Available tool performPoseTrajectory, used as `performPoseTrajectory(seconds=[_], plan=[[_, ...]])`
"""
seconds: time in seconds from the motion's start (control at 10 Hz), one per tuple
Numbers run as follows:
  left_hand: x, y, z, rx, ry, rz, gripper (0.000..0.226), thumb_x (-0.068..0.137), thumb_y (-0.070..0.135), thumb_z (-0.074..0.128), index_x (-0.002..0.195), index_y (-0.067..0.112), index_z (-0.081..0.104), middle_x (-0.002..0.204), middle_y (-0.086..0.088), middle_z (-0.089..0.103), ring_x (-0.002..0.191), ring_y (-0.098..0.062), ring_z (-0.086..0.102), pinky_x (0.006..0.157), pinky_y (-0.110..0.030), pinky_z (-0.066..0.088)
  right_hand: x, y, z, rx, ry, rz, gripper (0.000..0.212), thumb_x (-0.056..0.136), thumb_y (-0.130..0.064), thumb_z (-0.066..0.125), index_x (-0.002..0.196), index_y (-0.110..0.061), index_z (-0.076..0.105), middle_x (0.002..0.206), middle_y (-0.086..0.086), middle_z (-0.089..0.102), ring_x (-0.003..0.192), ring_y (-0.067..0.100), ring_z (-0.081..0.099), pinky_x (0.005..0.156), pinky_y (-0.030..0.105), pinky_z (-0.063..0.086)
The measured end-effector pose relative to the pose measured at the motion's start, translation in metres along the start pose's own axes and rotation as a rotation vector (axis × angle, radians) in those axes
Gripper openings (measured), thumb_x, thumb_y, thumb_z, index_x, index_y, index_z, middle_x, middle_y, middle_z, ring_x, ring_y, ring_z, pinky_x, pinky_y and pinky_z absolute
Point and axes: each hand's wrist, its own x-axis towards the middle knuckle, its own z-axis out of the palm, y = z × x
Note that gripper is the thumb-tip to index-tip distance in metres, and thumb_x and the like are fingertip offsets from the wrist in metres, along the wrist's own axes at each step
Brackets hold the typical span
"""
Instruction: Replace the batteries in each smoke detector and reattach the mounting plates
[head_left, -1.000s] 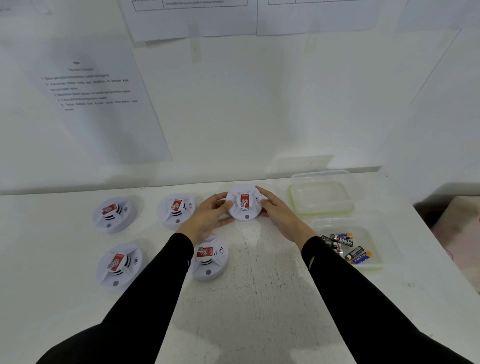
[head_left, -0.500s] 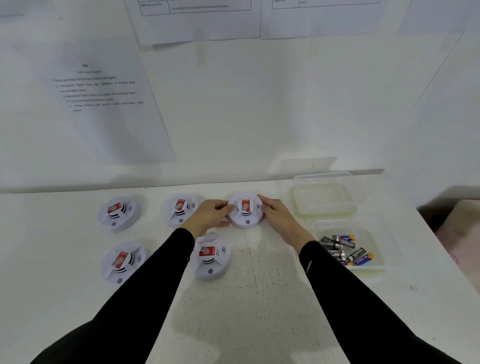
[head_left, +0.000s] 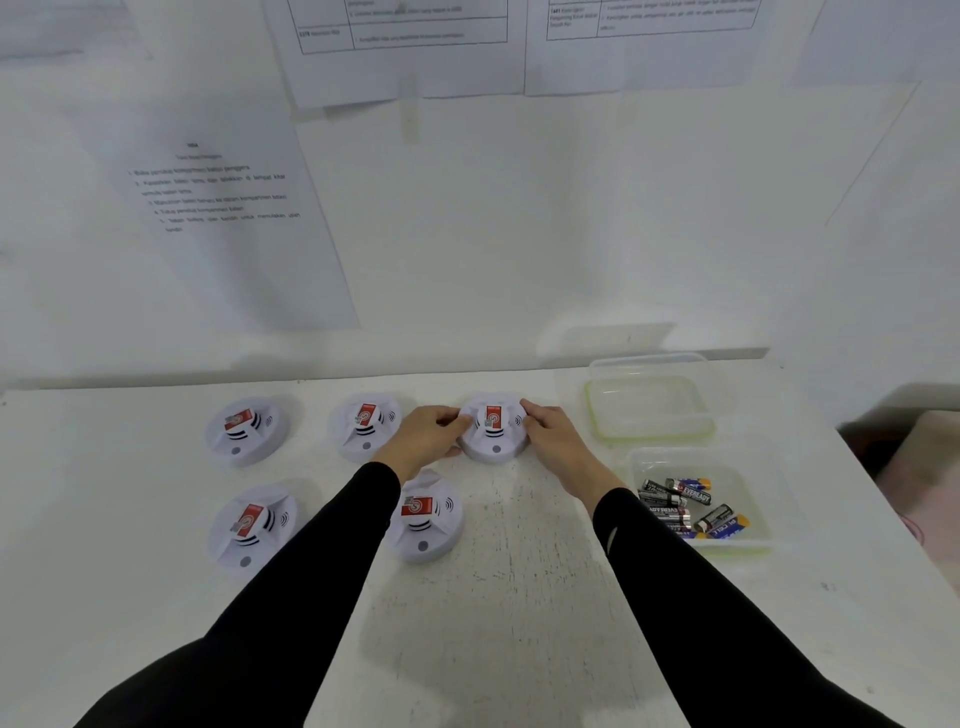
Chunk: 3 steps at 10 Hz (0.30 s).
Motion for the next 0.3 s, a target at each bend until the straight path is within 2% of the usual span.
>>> performPoseTrajectory(seconds=[0.1, 0.2, 0.3], plan=[[-0.009, 0.002, 0.000, 0.028, 0.109, 0.039, 0.016, 0.101, 0.025, 0.054, 0.107, 0.016, 0.066, 0.104, -0.001, 0.063, 0.104, -0.024, 0.063, 0.099, -0.037, 0.053, -0.013, -0.011, -0.001, 0.002, 0.022, 0.022, 0.044, 0.100, -0.007, 0.034, 0.144, -0.002, 0.037, 0.150, 0.017, 0.036, 0.138, 0.026, 0.036, 0.112, 0.031, 0.029], [-0.026, 0.010, -0.010, 0.035, 0.323, 0.113, 0.023, 0.101, 0.023, 0.053, 0.120, 0.018, 0.064, 0.118, 0.001, 0.065, 0.109, -0.021, 0.063, 0.100, -0.042, 0.052, -0.030, -0.026, -0.009, -0.022, 0.009, 0.013, 0.051, 0.096, -0.007, 0.037, 0.146, -0.016, 0.035, 0.149, 0.009, 0.034, 0.134, 0.021, 0.037, 0.100, 0.027, 0.033], [-0.075, 0.007, -0.032, -0.089, 0.227, 0.218, 0.021, 0.102, 0.020, 0.051, 0.118, 0.022, 0.065, 0.111, 0.005, 0.068, 0.095, -0.011, 0.066, 0.079, -0.024, 0.056, -0.048, -0.051, -0.021, -0.050, 0.196, -0.146, 0.045, 0.094, -0.005, 0.041, 0.135, -0.022, 0.050, 0.141, 0.007, 0.040, 0.109, 0.016, 0.049, 0.084, 0.020, 0.038]])
